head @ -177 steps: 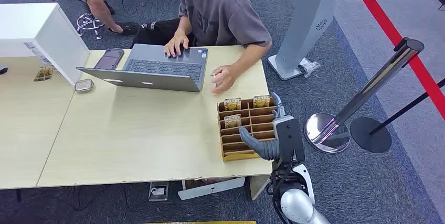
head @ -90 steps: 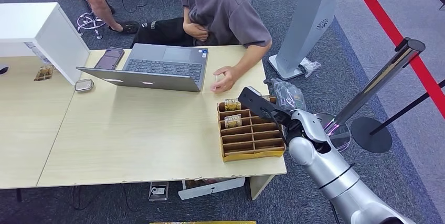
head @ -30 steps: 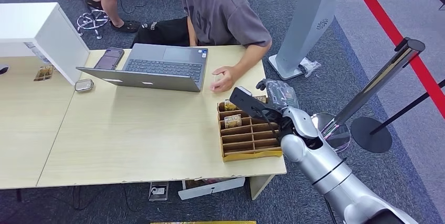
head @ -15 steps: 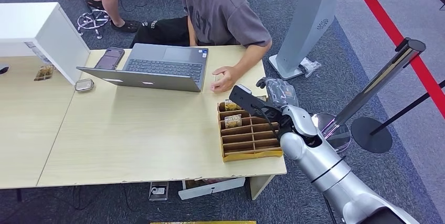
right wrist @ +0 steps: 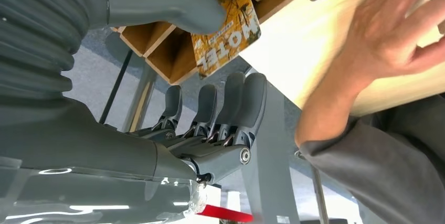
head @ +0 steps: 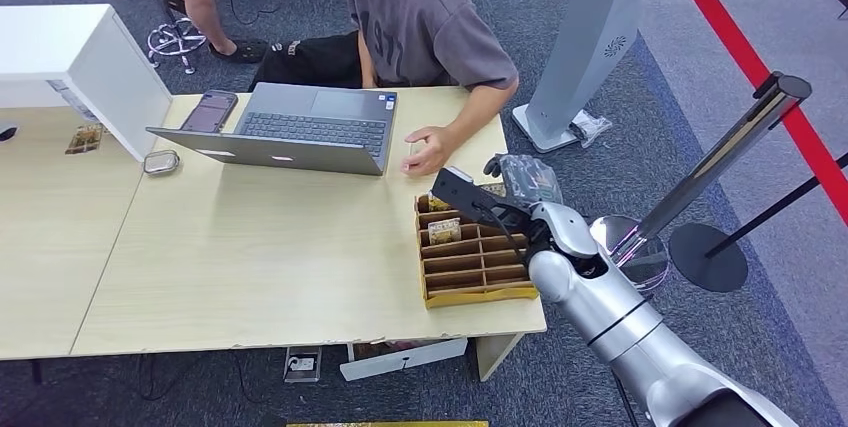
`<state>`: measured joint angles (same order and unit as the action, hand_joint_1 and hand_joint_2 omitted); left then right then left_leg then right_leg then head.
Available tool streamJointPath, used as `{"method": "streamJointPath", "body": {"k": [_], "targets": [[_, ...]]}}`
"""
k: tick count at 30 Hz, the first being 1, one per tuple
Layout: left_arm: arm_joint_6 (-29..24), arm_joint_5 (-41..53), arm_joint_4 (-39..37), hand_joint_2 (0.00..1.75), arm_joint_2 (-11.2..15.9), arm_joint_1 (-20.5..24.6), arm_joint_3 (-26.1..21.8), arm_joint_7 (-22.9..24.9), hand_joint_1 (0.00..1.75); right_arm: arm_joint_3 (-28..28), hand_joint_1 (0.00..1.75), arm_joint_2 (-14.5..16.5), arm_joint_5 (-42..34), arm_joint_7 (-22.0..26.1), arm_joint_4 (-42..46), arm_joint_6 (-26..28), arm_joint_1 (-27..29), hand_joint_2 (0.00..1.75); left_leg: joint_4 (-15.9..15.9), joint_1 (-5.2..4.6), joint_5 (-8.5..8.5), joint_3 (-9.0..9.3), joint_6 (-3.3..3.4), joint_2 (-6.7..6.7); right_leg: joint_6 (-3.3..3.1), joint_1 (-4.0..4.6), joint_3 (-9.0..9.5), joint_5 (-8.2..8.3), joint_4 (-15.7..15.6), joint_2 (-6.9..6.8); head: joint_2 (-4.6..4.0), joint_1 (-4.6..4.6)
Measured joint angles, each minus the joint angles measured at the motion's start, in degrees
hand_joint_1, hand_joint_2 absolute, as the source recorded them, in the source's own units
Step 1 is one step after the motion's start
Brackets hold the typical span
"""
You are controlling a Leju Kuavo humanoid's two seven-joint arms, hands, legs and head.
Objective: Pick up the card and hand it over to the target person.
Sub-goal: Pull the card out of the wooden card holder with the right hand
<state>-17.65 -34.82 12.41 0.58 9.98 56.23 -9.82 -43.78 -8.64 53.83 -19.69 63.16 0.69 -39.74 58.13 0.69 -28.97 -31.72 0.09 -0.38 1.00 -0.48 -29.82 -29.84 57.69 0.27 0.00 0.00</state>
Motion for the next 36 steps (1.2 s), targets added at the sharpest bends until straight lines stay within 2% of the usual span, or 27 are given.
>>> {"method": "streamJointPath", "body": {"k": [9,13,15,26,36], "targets": [[-0.1,0.2,0.0,0.0,0.1,0.1,-0.3,0.0,0.0,0.7,0.98,-0.3,-0.7,-0.1,1.3,0.1,0.4,1.75,0.0,-0.01,0.0,0.0,-0.01,0.02,-0.01,-0.01,-0.05,0.0,0.0,0.03,0.0,0.0],[-0.2,0.3,0.0,0.0,0.0,0.0,-0.5,0.0,0.0,1.0,1.23,-0.4,-0.9,0.2,1.8,1.1,0.6,1.75,0.1,0.01,-0.05,-0.03,-0.01,-0.03,0.0,0.0,-0.07,-0.05,0.1,0.0,0.0,0.0],[-0.2,0.3,0.0,0.0,0.0,-0.1,-0.5,0.0,0.0,1.0,1.29,-0.5,-1.0,0.2,2.0,1.1,0.6,1.75,0.1,0.01,-0.06,-0.03,-0.01,-0.04,0.0,0.0,-0.05,-0.06,0.1,-0.01,0.0,0.0],[-0.2,0.3,0.0,0.0,0.0,0.0,-0.6,0.0,0.0,0.6,1.3,0.5,-1.0,0.1,3.1,0.7,-0.4,1.75,0.1,-0.01,-0.02,-0.05,-0.01,0.08,-0.01,-0.01,-0.12,-0.01,0.1,0.07,0.0,0.0],[-0.3,0.5,0.0,0.0,-0.1,-0.1,-0.9,0.1,0.0,-0.1,1.39,-1.0,-0.5,0.5,5.2,0.1,-1.1,1.75,0.1,0.0,-0.04,-0.05,0.0,0.05,0.01,-0.01,-0.11,-0.04,0.1,0.04,0.0,0.0]]}}
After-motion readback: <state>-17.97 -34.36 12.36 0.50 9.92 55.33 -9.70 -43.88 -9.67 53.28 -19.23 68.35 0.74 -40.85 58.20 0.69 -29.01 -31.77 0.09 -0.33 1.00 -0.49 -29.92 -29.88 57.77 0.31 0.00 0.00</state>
